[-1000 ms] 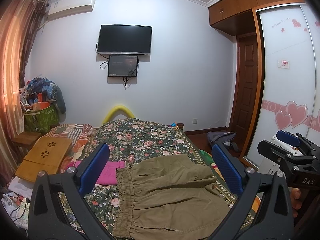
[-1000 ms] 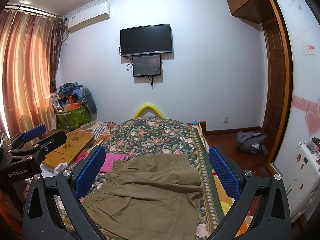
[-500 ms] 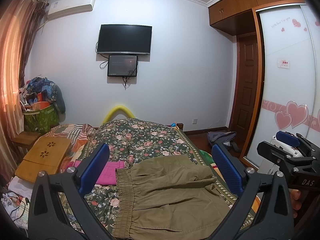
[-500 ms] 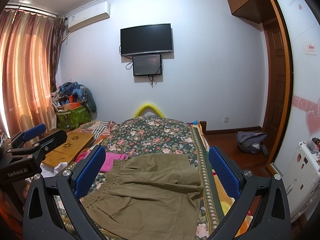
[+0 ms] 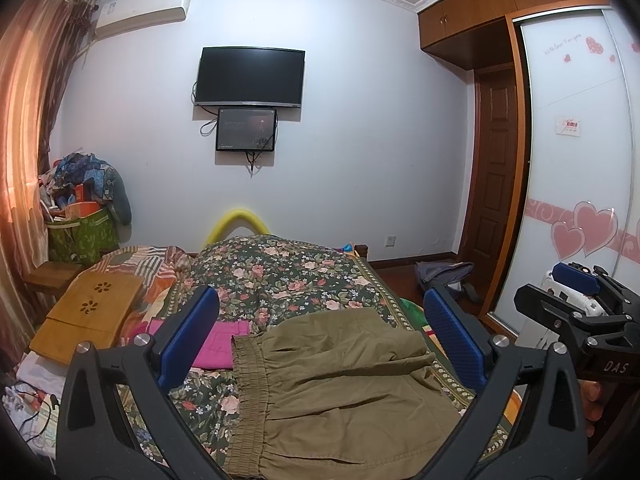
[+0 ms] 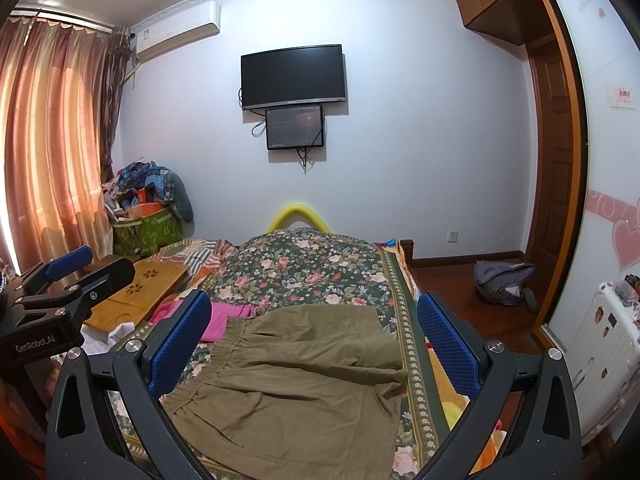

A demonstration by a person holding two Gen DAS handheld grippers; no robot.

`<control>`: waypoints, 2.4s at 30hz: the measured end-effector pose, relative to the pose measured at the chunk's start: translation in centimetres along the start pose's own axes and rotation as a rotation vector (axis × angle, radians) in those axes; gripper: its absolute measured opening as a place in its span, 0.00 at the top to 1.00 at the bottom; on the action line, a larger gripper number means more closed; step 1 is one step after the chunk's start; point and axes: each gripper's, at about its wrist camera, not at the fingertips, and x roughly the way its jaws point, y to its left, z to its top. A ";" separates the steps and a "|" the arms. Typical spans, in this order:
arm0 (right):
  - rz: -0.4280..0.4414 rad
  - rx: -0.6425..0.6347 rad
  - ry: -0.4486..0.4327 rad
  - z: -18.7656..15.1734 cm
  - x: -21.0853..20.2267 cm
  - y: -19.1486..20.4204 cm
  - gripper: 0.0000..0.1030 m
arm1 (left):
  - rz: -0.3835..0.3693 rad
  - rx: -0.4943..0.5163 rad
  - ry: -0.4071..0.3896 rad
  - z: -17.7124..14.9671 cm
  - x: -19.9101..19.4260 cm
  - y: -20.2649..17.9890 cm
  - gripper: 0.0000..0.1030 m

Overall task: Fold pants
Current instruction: 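Lower both tools toward the olive pants, left toward the ruffled waistband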

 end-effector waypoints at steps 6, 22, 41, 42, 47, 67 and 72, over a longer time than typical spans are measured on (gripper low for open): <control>-0.002 -0.002 0.005 0.0 -0.1 0.1 0.00 | 0.001 -0.004 0.010 -0.1 0.7 0.1 0.00; -0.138 -0.018 0.213 -1.6 7.4 -5.1 0.00 | 0.050 -0.037 0.206 -3.2 11.9 5.4 0.00; -0.049 -0.058 0.440 -2.3 23.0 -10.3 0.01 | 0.182 -0.020 0.470 -9.3 32.7 13.1 0.00; -0.032 -0.054 0.448 -2.4 24.1 -10.6 0.01 | 0.194 -0.011 0.479 -9.6 33.6 13.3 0.00; 0.042 0.013 0.527 -3.5 29.6 -12.3 0.01 | 0.158 -0.032 0.558 -11.9 37.5 15.3 0.00; 0.099 -0.118 0.744 -5.9 42.6 -13.1 0.24 | 0.002 -0.122 0.812 -18.3 43.5 18.4 0.34; 0.115 -0.115 0.765 -7.1 43.5 -12.3 0.36 | -0.016 -0.120 0.809 -18.1 43.4 18.0 0.43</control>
